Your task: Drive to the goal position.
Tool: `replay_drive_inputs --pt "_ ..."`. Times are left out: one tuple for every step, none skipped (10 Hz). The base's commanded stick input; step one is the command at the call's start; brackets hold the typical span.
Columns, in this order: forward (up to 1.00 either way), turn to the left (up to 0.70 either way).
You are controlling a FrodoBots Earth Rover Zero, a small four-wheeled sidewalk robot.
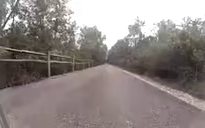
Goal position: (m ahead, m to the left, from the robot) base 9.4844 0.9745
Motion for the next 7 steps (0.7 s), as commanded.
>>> replay_drive_inputs --pt "0.70 0.00" --pt "0.70 0.00" --pt "0.70 0.00" --pt "0.70 0.00" --pt "0.70 0.00" --pt "0.70 0.00" --pt "0.70 0.00"
